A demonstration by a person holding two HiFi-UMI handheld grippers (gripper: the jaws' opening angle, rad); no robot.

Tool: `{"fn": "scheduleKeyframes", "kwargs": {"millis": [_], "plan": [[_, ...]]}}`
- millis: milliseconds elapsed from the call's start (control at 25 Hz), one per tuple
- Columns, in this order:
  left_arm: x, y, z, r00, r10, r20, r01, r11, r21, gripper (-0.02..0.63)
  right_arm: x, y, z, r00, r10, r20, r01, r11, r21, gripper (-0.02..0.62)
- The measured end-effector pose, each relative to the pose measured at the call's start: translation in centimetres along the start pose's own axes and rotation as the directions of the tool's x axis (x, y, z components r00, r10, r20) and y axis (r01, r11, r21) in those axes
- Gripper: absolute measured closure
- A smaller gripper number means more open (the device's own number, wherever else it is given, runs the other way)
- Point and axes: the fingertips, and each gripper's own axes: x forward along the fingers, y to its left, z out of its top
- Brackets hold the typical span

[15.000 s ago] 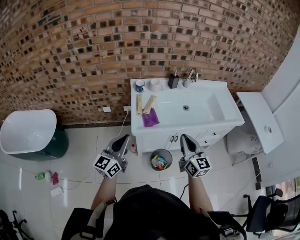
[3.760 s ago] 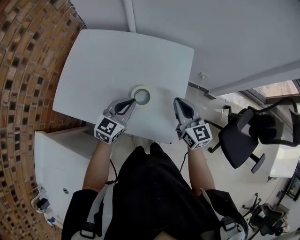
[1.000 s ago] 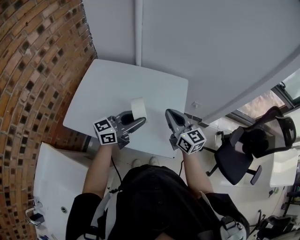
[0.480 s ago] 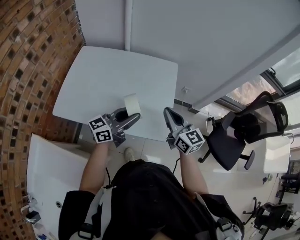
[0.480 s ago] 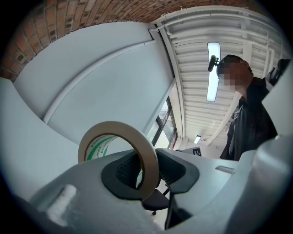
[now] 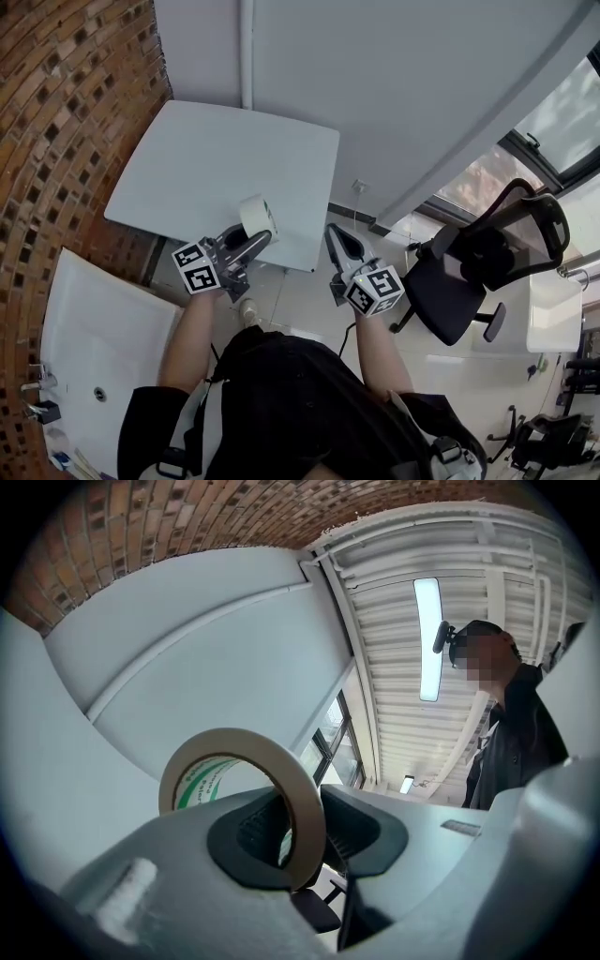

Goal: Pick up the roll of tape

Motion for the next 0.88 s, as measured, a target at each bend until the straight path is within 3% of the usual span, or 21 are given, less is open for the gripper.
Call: {"fn": "scheduleKeyframes", "kwargs": {"millis": [520,880], "plan": [[-1.3,-7.8,-4.0,0.999,0.041,-0.031,-0.04,0.998,0.046,0.499,-11.1,1.6,-0.1,0.997,-0.048,0.055,0.047,0.999,0.02,0.591],[-2.1,-14.9,-6.7,0.999,0.025,-0.035,-0.021,0.995,0.102,0.5,-15.9,4.7,-0.9,0.998,-0.001,0.068,0.0,1.0,0.014,0.591]]}}
